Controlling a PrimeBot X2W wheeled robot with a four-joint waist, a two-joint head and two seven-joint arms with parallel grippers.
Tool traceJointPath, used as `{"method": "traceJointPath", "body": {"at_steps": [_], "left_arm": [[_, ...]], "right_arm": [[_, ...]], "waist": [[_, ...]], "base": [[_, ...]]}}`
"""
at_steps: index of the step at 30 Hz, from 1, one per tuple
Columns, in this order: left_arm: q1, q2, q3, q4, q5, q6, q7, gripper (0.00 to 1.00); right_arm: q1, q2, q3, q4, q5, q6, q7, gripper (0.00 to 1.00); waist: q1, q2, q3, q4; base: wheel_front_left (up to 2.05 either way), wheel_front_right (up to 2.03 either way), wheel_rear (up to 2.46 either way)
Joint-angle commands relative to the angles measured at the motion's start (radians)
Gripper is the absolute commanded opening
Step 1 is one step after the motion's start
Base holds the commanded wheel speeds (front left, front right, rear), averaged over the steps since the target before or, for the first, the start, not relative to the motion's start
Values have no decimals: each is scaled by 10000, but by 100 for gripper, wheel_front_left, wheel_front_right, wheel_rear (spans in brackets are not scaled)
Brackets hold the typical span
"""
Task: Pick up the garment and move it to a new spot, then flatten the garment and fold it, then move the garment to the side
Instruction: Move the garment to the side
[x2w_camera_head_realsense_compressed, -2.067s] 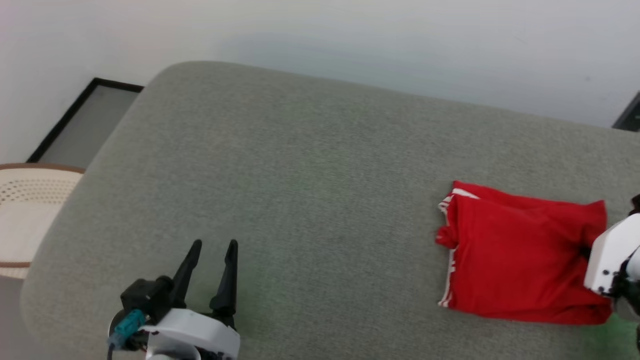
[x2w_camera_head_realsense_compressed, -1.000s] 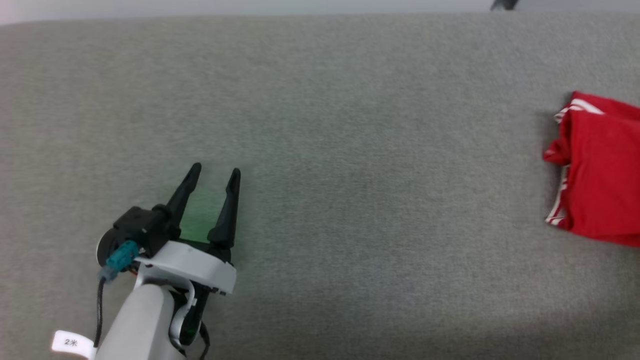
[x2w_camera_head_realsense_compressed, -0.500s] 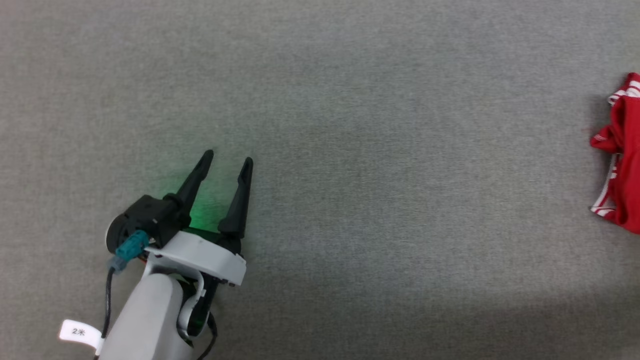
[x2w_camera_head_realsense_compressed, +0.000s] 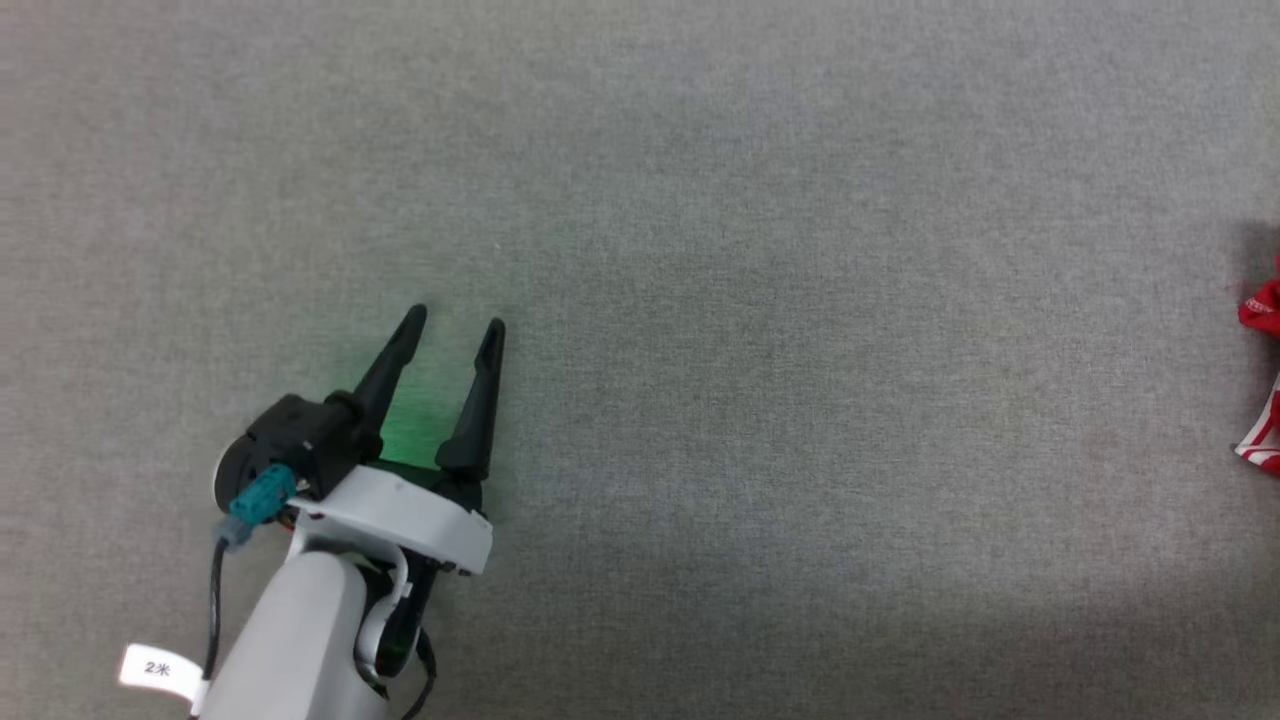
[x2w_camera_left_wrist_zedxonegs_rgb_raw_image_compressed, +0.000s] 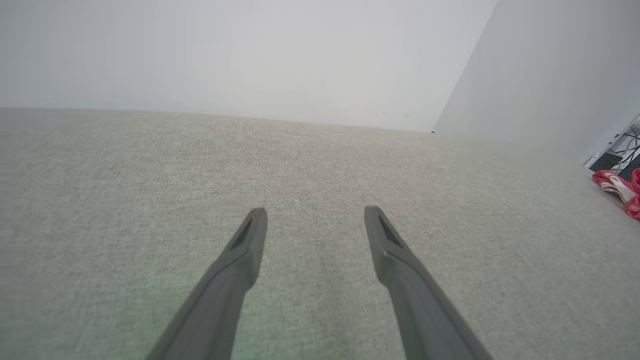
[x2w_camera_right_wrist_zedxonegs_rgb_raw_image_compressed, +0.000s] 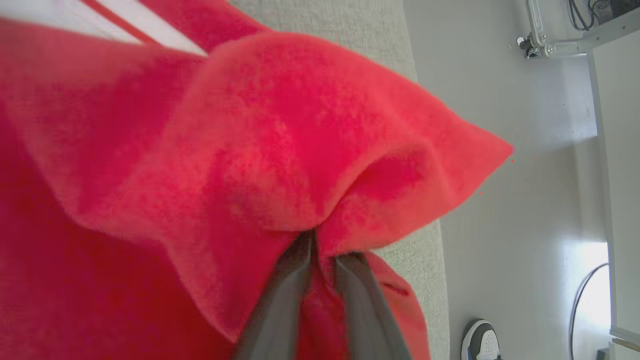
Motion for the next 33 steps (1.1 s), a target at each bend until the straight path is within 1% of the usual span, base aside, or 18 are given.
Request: {"method": "traceJointPath", "body": {"at_steps": [1,5,9,13,16,21,26,30,33], "left_arm": [[166,-11,57,23,-25,-22,-6,100],[374,-29,219,56,-58,-22,-6,100],[616,-103,343,62,-56,-22,-6,100],[845,-168,413,88,-62,-22,-7,100],[1018,-191,480,117,-87,-22,-7,100],[1345,-287,615,99,-73,-22,-6,100],[1819,-442,843,23,38,-22,-6,100],[2124,-491,986,-38,92,-22,-7,100],[2336,-574,1062,-104,148,-22,-6,100]], "right_arm": [[-173,97,-162,93,-151,-13,39,100],[-335,286,-492,162,-467,-13,220,100],[-482,393,-800,-89,-738,-13,590,100],[-407,489,-1025,-751,-865,-13,728,100],[-58,687,-1112,-1425,-651,-13,496,100],[794,979,-929,-3044,188,-13,-1101,100],[1991,1440,-393,-4427,974,-13,-3062,100],[2911,1863,91,-5162,1148,-13,-4663,100],[3572,2056,466,-5378,1077,-13,-5778,100]], "waist": [[0,0,-187,68],[0,0,-555,-4],[0,0,-1011,-136],[0,0,-1495,-255],[0,0,-1845,-314],[0,0,-2396,-308],[0,0,-2944,-257],[0,0,-3296,-149],[0,0,-3559,-6]], "base": [[0,0,0],[0,0,0],[0,0,0],[0,0,0],[0,0,0],[0,0,0],[0,0,0],[0,0,0],[0,0,0]]}}
